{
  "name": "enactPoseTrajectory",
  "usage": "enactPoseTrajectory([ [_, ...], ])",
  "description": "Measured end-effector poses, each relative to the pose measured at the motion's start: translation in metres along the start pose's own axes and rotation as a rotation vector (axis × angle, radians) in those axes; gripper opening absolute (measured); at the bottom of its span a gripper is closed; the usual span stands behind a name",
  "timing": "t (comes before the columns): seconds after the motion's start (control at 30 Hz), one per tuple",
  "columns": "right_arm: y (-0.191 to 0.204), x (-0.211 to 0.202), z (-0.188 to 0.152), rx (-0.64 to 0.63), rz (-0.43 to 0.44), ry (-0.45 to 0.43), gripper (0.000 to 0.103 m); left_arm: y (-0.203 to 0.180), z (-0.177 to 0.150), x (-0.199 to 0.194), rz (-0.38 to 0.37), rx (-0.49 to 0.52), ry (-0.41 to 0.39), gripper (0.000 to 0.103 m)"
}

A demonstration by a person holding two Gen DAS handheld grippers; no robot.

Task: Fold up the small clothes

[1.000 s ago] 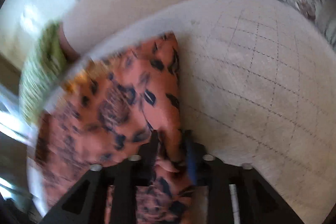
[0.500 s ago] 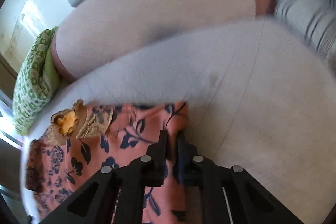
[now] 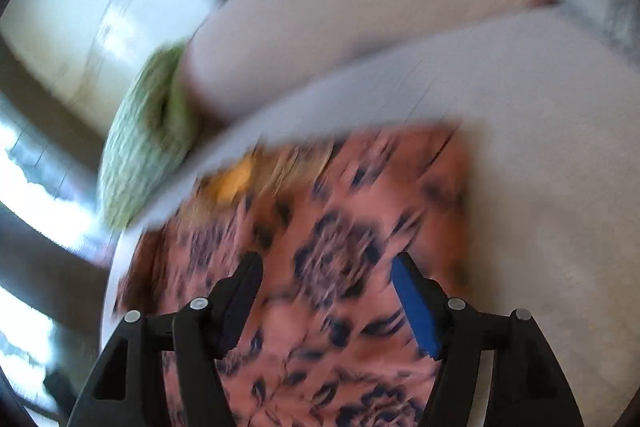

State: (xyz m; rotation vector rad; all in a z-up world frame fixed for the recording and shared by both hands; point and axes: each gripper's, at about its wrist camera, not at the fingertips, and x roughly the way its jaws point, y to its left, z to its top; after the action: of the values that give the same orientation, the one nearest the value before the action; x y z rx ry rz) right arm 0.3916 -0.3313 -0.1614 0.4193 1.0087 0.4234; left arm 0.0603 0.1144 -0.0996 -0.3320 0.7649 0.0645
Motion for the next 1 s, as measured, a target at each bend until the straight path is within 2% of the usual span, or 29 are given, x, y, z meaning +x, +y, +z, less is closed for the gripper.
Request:
enactPoseTrajectory([
  [0.03,-0.014,0.01,-0.006,0.017,-0.095,0.032,0.059,0.002,0.0,-0.002,0.001,-0.004,-0.002,0.103],
  [0.07,-0.035,0.014,-0.007,0.115,-0.12,0.032,0.041,0.004,-0.001,-0.006,0.008,-0.004,-0.006,0.103],
  [0.1,-0.046,0.005,-0.004,0.23,-0.106,-0.006,0.041,0.006,-0.003,-0.009,0.016,-0.002,-0.012,0.103],
  [0.13,-0.041,-0.002,-0.002,0.236,-0.103,-0.026,0.046,0.008,-0.004,-0.011,0.019,-0.005,-0.018,0.103],
  [0.17,-0.022,-0.008,0.003,0.171,-0.11,-0.044,0.059,0.009,-0.004,-0.011,0.018,-0.01,-0.018,0.103],
  [0.2,-0.007,-0.008,0.007,0.119,-0.1,-0.036,0.062,0.01,-0.004,-0.011,0.013,-0.016,-0.015,0.103],
  [0.33,0.054,0.01,0.006,0.028,0.0,0.008,0.062,0.012,-0.001,-0.012,0.001,-0.036,-0.023,0.103],
  [0.47,0.123,0.052,-0.014,0.012,0.185,0.071,0.063,0.018,0.002,-0.015,-0.012,-0.063,-0.035,0.103],
  [0.53,0.142,0.079,-0.023,0.035,0.3,0.092,0.072,0.022,0.004,-0.017,-0.015,-0.076,-0.042,0.103],
  [0.57,0.148,0.103,-0.029,0.044,0.275,0.132,0.077,0.024,0.006,-0.018,-0.015,-0.08,-0.043,0.103],
  [0.6,0.148,0.125,-0.036,0.067,0.2,0.202,0.077,0.026,0.007,-0.02,-0.015,-0.083,-0.045,0.103],
  [0.63,0.153,0.126,-0.041,0.073,0.163,0.158,0.078,0.032,0.011,-0.024,-0.012,-0.086,-0.051,0.103],
  [0.67,0.162,0.114,-0.041,0.047,0.171,0.115,0.077,0.037,0.015,-0.028,-0.012,-0.095,-0.064,0.103],
  [0.73,0.176,0.095,-0.045,0.013,0.255,0.101,0.077,0.059,0.028,-0.035,-0.026,-0.172,-0.094,0.103],
  [0.8,0.184,0.069,-0.058,-0.046,0.202,0.065,0.077,0.084,0.04,-0.034,-0.036,-0.264,-0.099,0.103],
  [0.87,0.183,0.042,-0.08,-0.112,0.191,0.058,0.077,0.12,0.058,-0.022,-0.054,-0.405,-0.086,0.103],
  [0.9,0.179,0.028,-0.092,-0.132,0.182,0.054,0.077,0.14,0.066,-0.012,-0.072,-0.483,-0.079,0.103],
  [1.0,0.157,-0.012,-0.13,-0.138,0.178,0.04,0.077,0.176,0.08,0.015,-0.09,-0.612,-0.039,0.103],
])
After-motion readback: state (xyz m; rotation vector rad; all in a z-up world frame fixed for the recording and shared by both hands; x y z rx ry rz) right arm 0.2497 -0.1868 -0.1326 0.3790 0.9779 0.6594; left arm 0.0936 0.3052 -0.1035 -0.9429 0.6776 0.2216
